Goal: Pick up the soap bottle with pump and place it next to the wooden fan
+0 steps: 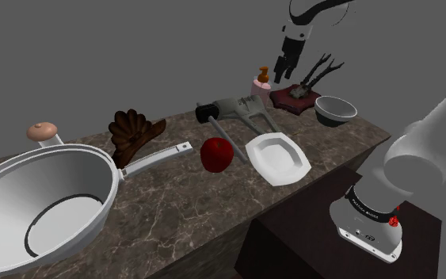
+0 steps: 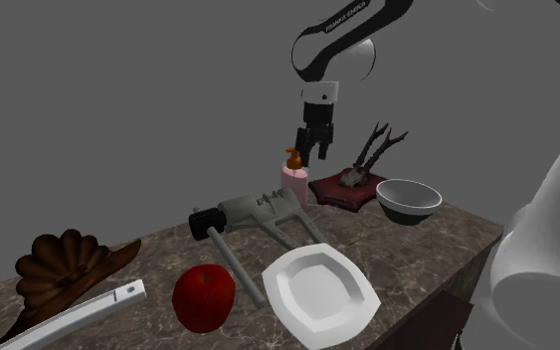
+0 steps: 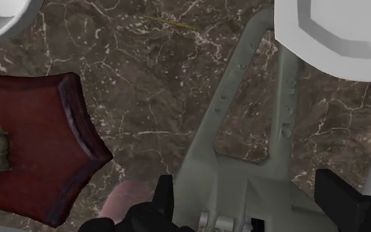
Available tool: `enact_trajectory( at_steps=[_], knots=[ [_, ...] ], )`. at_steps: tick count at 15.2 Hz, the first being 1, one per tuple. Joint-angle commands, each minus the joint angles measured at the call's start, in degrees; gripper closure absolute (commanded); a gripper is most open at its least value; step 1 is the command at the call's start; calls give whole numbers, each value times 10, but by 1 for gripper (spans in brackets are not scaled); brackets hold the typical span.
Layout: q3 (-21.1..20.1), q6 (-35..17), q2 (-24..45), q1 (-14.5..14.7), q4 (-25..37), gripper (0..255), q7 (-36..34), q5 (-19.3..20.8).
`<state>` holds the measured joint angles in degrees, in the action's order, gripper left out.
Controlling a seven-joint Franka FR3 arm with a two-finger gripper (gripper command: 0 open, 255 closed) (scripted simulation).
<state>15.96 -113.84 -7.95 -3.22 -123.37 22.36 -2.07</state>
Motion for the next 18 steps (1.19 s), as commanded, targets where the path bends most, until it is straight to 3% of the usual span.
enact_trajectory(
  at_steps=[1, 13, 18],
  knots=[
    [10, -19, 44, -4, 26, 0, 20, -9],
    [28, -50, 299, -60, 251, 0, 117, -81],
    [24, -82, 316, -61, 234, 0, 121, -89]
  ],
)
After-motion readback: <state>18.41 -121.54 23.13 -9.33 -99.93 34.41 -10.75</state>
